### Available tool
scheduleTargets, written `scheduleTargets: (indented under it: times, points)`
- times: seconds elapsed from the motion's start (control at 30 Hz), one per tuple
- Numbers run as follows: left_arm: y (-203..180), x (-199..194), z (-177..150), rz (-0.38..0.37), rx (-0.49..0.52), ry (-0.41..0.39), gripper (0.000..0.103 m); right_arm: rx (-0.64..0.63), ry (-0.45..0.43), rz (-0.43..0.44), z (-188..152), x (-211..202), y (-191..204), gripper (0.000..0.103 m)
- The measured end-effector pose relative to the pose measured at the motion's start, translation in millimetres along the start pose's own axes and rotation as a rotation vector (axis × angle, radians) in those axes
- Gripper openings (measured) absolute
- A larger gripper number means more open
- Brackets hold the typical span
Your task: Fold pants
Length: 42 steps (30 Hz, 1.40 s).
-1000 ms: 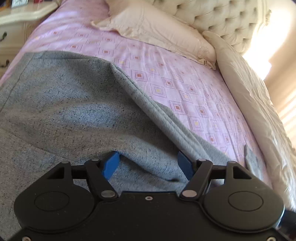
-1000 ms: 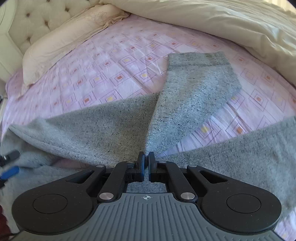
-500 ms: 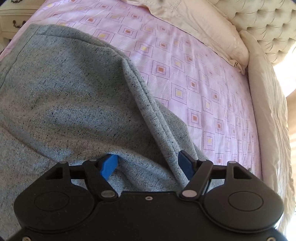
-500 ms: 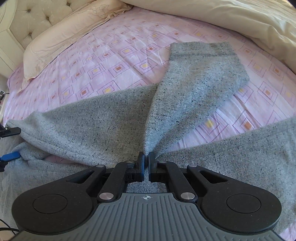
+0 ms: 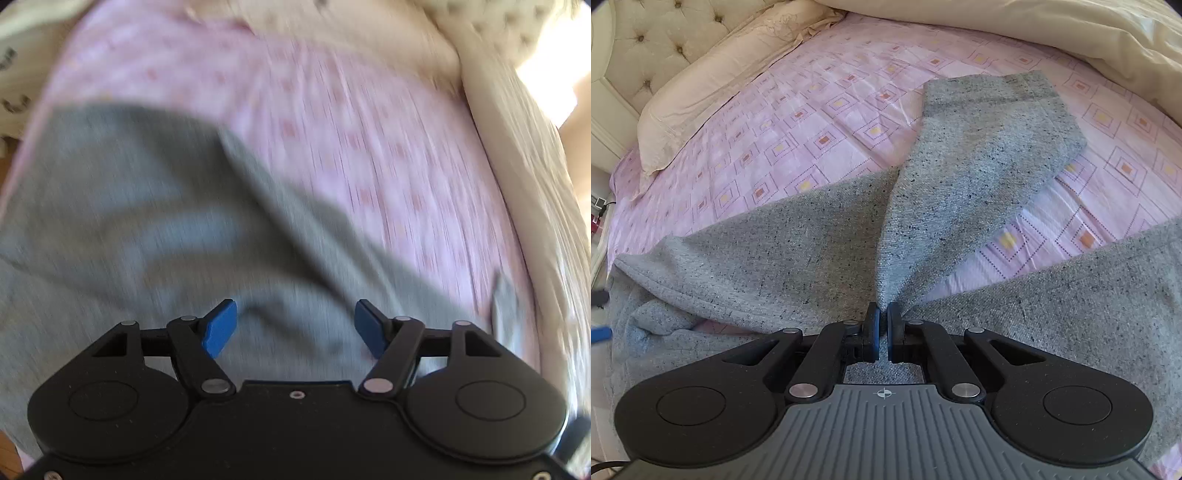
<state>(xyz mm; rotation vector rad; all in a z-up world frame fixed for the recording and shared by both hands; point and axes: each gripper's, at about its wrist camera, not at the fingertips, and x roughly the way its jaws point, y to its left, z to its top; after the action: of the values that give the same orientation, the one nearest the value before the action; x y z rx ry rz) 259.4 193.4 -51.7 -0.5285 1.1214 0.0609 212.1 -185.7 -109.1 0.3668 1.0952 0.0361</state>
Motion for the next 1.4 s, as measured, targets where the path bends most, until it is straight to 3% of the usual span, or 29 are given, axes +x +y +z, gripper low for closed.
scheduleTargets:
  times: [0.1, 0.3, 0.5, 0.53, 0.57, 0.6, 0.63, 0.7, 0.83, 1.03, 1.17, 1.27, 1.4]
  points:
    - [-0.8, 7.6, 20.4, 0.046, -0.061, -0.056, 0.072, -0.004, 0.001, -0.003, -1.0, -0.1, -0.1, 0.004]
    - [-3.1, 40.5, 47.2, 0.104, -0.099, -0.025, 0.072, -0.017, 0.0, -0.011, -0.3, 3.6, 2.0, 0.004]
    - [-8.4, 74.6, 56.5, 0.129, -0.117, 0.083, 0.069, -0.018, -0.002, -0.004, 1.1, 6.8, 1.8, 0.004]
    - [-6.9, 80.4, 56.4, 0.135, -0.132, 0.098, 0.058, -0.013, -0.002, 0.0, 1.1, 6.8, 0.5, 0.004]
    - [-3.9, 84.9, 54.9, 0.128, -0.154, 0.109, 0.027, -0.01, -0.002, 0.004, 1.0, 6.9, -0.6, 0.004]
    - [-0.7, 87.7, 53.4, 0.109, -0.182, 0.12, 0.009, -0.008, -0.002, 0.008, 1.0, 7.0, -1.2, 0.004]
    - [1.8, 85.6, 51.2, 0.088, -0.207, 0.107, 0.006, -0.005, -0.002, 0.012, 1.0, 6.9, -1.9, 0.004]
    - [-0.1, 70.2, 44.6, 0.062, -0.201, 0.039, 0.005, 0.0, -0.004, 0.019, 1.2, 5.5, -2.8, 0.004]
    - [-18.4, 21.5, 28.3, 0.06, -0.079, -0.06, 0.005, -0.011, -0.042, 0.026, 1.7, -6.2, -1.8, 0.004]
    - [-14.4, -49.7, -1.8, -0.009, -0.047, -0.132, 0.005, -0.061, -0.156, 0.038, -4.9, -54.5, 2.1, 0.004]
    - [-6.1, -78.2, -40.0, -0.015, 0.008, -0.18, 0.006, -0.051, -0.219, 0.076, -18.1, -98.1, -4.4, 0.004]
    - [7.0, -83.2, -69.0, -0.002, 0.024, -0.183, 0.006, -0.015, -0.194, 0.113, -32.8, -112.4, -15.5, 0.004]
    - [27.0, -75.0, -108.2, 0.039, 0.038, -0.128, 0.006, 0.004, -0.066, 0.111, -46.3, -102.9, -22.9, 0.004]
